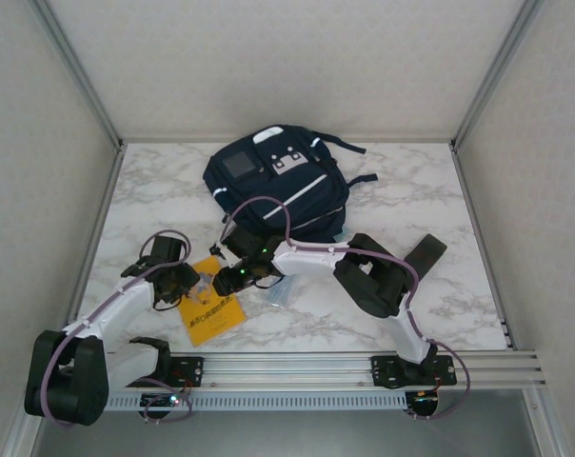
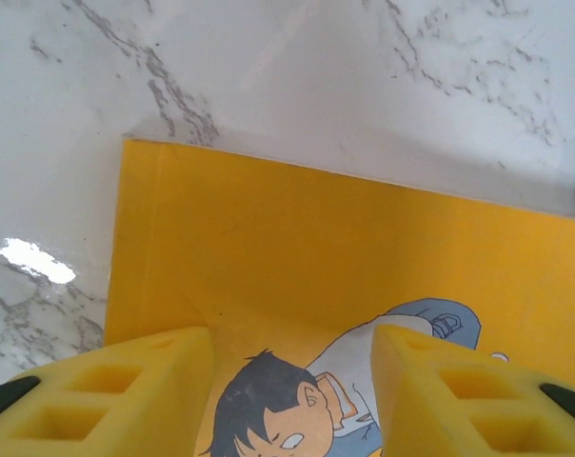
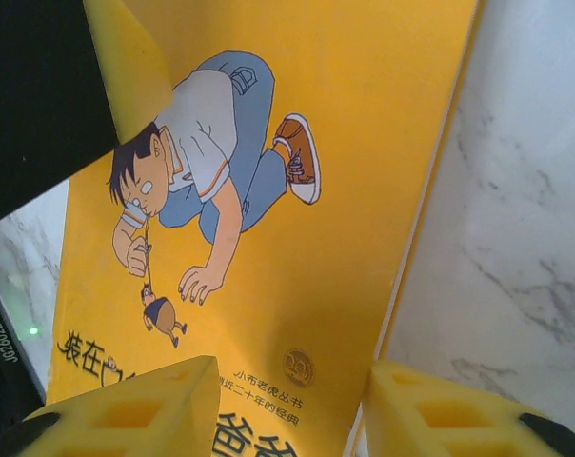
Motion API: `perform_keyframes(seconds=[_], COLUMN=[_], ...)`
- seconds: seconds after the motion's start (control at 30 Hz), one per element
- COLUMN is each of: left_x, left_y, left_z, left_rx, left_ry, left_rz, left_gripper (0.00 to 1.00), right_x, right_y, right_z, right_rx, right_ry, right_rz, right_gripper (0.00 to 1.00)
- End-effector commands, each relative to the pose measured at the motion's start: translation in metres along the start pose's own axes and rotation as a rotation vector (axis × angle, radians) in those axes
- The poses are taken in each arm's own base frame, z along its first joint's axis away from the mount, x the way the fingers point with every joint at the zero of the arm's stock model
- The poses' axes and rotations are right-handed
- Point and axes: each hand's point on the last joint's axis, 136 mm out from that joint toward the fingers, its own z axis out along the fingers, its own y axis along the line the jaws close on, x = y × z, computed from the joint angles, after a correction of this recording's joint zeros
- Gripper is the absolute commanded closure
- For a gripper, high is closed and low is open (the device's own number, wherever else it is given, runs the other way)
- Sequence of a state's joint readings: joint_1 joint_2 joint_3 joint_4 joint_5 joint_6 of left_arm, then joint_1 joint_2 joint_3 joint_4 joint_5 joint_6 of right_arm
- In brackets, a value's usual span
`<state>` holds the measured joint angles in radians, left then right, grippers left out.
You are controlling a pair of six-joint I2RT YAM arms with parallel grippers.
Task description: Pack the student bag
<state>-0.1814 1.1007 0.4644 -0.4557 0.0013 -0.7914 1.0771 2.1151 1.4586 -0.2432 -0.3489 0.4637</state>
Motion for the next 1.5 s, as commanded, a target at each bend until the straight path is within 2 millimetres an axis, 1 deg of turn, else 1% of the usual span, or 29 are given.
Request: perform_keyframes(seconds=[0.0, 0.13, 0.3, 0.4, 0.47, 0.57, 0.6, 0.63, 0.67, 0.7, 0.77, 0.83, 0.9, 1.0, 1.03, 1.1, 1.23, 1.4, 1.43, 1.47], left_x=[0.012, 0.014, 0.015, 0.017, 0.018, 0.018, 0.018, 0.017, 0.016, 0.014, 0.009, 0.001, -0.009, -0.024, -0.028, -0.031, -0.030, -0.022, -0.019, -0.016], left_y=[0.010, 0.009, 0.006, 0.005, 0.003, 0.002, 0.002, 0.001, 0.000, -0.002, -0.008, -0.021, -0.039, -0.072, -0.084, -0.101, -0.123, -0.151, -0.158, -0.162], left_z=[0.016, 0.020, 0.020, 0.020, 0.020, 0.018, 0.018, 0.016, 0.014, 0.013, 0.008, 0.000, -0.011, -0.028, -0.034, -0.039, -0.039, -0.042, -0.044, -0.044], left_rx=[-0.004, 0.007, 0.027, 0.033, 0.037, 0.041, 0.044, 0.049, 0.053, 0.056, 0.072, 0.102, 0.160, 0.285, 0.331, 0.388, 0.450, 0.632, 0.680, 0.708], left_ry=[0.022, 0.026, 0.015, 0.009, 0.008, 0.007, 0.005, -0.001, -0.007, -0.014, -0.024, -0.036, -0.056, -0.088, -0.094, -0.090, -0.058, -0.040, -0.026, -0.013], left_rz=[-0.044, -0.069, -0.087, -0.096, -0.098, -0.100, -0.101, -0.098, -0.093, -0.090, -0.077, -0.052, -0.029, 0.012, 0.031, 0.077, 0.174, 0.219, 0.231, 0.239], left_gripper=[0.53, 0.54, 0.56, 0.57, 0.57, 0.57, 0.57, 0.57, 0.56, 0.54, 0.45, 0.32, 0.23, 0.14, 0.13, 0.07, 0.04, 0.03, 0.03, 0.03], right_x=[-0.013, -0.013, -0.018, -0.021, -0.022, -0.024, -0.025, -0.027, -0.027, -0.029, -0.030, -0.033, -0.035, -0.038, -0.037, -0.039, -0.039, -0.045, -0.047, -0.046], right_y=[0.054, 0.057, 0.064, 0.063, 0.059, 0.046, 0.041, 0.037, 0.032, 0.028, 0.023, 0.017, 0.010, -0.002, -0.005, -0.013, -0.024, -0.042, -0.043, -0.040], right_z=[-0.020, -0.020, -0.025, -0.018, -0.011, -0.006, -0.006, -0.008, -0.009, -0.012, -0.019, -0.030, -0.045, -0.069, -0.076, -0.088, -0.106, -0.131, -0.136, -0.140], right_rx=[-0.158, -0.172, -0.207, -0.203, -0.184, -0.137, -0.124, -0.113, -0.100, -0.097, -0.105, -0.110, -0.114, -0.126, -0.139, -0.166, -0.222, -0.287, -0.297, -0.309], right_ry=[-0.045, -0.038, -0.064, -0.053, -0.040, -0.035, -0.039, -0.046, -0.050, -0.060, -0.072, -0.093, -0.119, -0.159, -0.166, -0.183, -0.211, -0.268, -0.279, -0.283], right_rz=[-0.065, -0.059, -0.040, -0.019, 0.010, 0.065, 0.083, 0.103, 0.123, 0.138, 0.161, 0.172, 0.176, 0.166, 0.170, 0.179, 0.180, 0.199, 0.193, 0.181], right_gripper=[0.60, 0.65, 0.65, 0.67, 0.72, 0.79, 0.83, 0.90, 0.98, 1.00, 1.00, 1.00, 1.00, 1.00, 1.00, 1.00, 1.00, 1.00, 1.00, 1.00])
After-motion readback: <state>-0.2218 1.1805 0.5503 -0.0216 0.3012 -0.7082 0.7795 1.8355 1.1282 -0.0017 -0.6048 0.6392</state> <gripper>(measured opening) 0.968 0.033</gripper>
